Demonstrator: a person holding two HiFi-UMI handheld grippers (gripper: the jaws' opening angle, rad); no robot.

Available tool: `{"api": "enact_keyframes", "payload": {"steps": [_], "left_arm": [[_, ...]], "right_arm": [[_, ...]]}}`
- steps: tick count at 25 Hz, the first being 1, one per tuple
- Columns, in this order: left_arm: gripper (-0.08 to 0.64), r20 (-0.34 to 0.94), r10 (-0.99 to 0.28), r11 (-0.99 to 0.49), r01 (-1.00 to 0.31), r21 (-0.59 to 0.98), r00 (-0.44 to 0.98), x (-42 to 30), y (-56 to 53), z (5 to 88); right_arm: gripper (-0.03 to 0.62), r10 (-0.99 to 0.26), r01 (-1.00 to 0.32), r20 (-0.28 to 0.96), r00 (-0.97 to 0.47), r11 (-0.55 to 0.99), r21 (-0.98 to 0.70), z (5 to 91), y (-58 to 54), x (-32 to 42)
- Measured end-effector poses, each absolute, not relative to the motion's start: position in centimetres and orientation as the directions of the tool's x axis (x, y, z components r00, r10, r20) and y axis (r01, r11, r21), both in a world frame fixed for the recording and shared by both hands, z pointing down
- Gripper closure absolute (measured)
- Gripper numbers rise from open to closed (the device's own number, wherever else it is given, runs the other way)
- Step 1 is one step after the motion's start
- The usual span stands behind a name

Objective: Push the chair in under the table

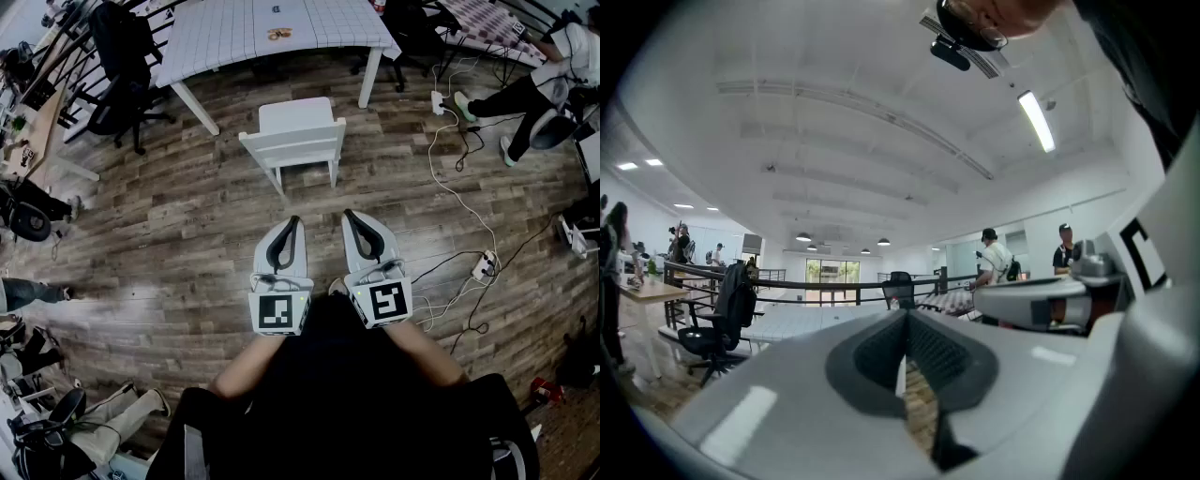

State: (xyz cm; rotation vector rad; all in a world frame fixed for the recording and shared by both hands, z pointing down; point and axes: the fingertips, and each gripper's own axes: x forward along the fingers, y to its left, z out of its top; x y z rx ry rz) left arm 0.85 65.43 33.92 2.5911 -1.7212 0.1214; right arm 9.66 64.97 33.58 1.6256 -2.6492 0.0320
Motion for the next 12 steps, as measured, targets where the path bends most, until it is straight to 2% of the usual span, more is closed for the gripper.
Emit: {"api": "enact_keyframes", "payload": {"steps": [6, 12], "left_arm": [[0.551, 0.021, -0.941, -0.339, -0.941, -0.016, 0.339, -0.2, 64.9, 33.5], [0.551, 0.051, -0.967, -0.248, -0.969, -0.006, 0.248, -2.2, 64.2, 34.9]], "right_arm": [[0.595, -0.891, -0.889, 0.007, -0.454, 0.452, -0.075, 33.7, 64.7, 11.8], [0.595, -0.907, -0.908, 0.076, -0.415, 0.407, -0.101, 36.6, 64.0, 14.5]]}}
